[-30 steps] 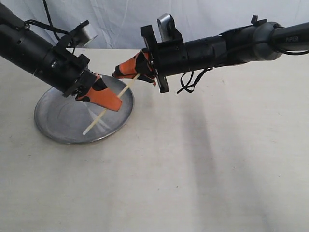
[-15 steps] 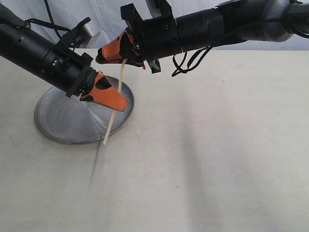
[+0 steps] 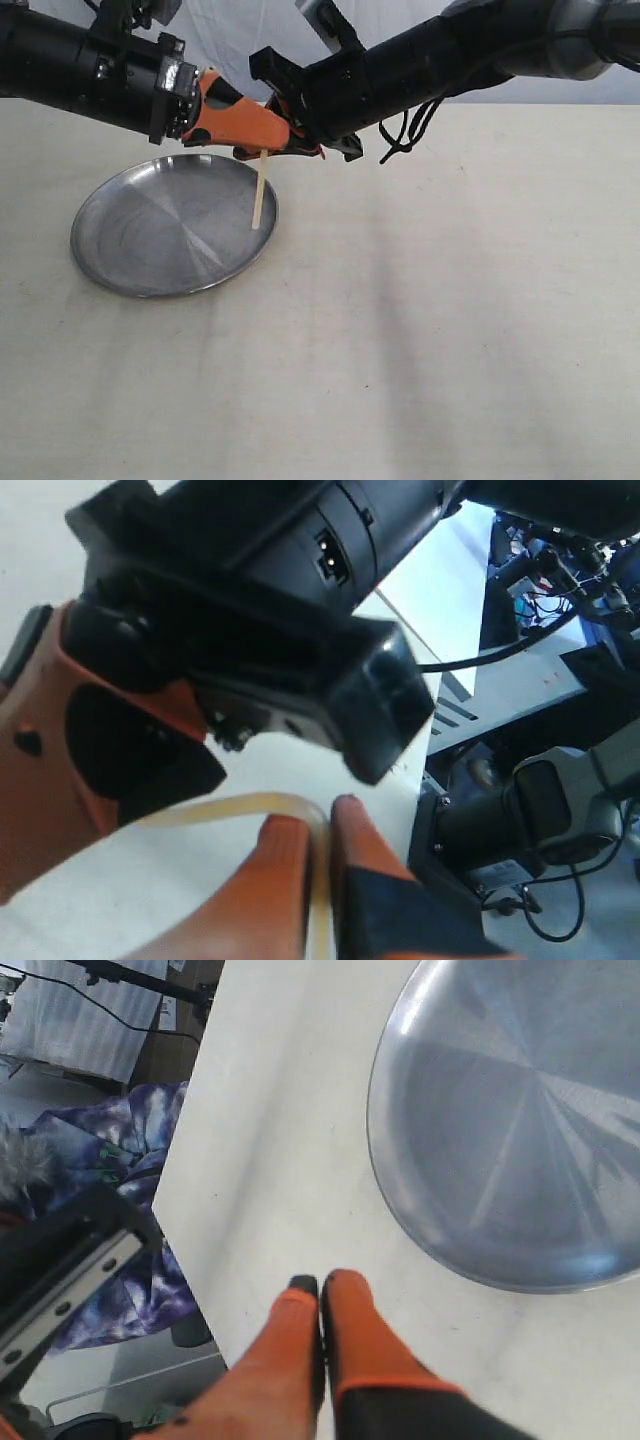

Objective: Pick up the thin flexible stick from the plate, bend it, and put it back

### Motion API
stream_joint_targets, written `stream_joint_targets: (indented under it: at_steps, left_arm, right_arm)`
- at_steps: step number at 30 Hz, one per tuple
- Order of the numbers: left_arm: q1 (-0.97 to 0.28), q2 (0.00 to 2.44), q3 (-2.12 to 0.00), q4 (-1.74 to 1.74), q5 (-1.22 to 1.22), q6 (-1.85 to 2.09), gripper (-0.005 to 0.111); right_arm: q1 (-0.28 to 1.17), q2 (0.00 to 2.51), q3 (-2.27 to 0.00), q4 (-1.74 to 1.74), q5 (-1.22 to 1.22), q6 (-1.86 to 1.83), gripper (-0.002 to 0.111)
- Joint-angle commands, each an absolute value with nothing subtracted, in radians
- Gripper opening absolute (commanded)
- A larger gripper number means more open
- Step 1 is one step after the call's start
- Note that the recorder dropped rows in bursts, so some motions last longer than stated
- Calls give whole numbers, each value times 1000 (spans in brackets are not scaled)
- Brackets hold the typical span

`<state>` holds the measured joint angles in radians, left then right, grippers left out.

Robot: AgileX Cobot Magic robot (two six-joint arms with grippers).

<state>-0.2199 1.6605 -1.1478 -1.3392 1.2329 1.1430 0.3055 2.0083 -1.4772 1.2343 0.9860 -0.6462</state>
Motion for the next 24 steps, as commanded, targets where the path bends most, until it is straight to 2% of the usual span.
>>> stream_joint_targets:
  at_steps: [1,13,15,16,17,18,19,20,22,24]
  left_arm:
    - [-221,1619,-1167,-1448,1221,1186,0]
    - [-221,1619,-1167,-894,1138,877,0]
    - [-221,1619,-1167,-845,1119,844,0]
    - [-221,1619,-1167,-843,1113,845,0]
    - [-221,1619,-1167,-845,1109,845,0]
    - [-221,1619,-1167,-851,1098,845,0]
    - [-221,1619,-1167,-870,1087,847,0]
    - [-221,1619,-1167,-880,1082,847,0]
    - [-221,1619,-1167,-928,1078,849,0]
    - [-226,1619,-1167,-983,1086,856,0]
  right_arm:
    - [314,2018,-1464,1144,992,-652,0]
    - [314,2016,-1464,1309,1047,-655,2]
    - [311,2008,-1464,1309,1059,-655,17]
    - [305,2000,-1464,1314,1066,-655,35]
    - [302,1997,-1464,1314,1072,-655,43]
    - [291,1994,-1464,1310,1120,-655,67]
    - [288,1994,-1464,1310,1161,-645,84]
    - [288,1994,-1464,1310,1172,-642,89]
    - [300,1994,-1464,1312,1174,-636,83]
    - [314,1994,-1464,1317,1131,-636,66]
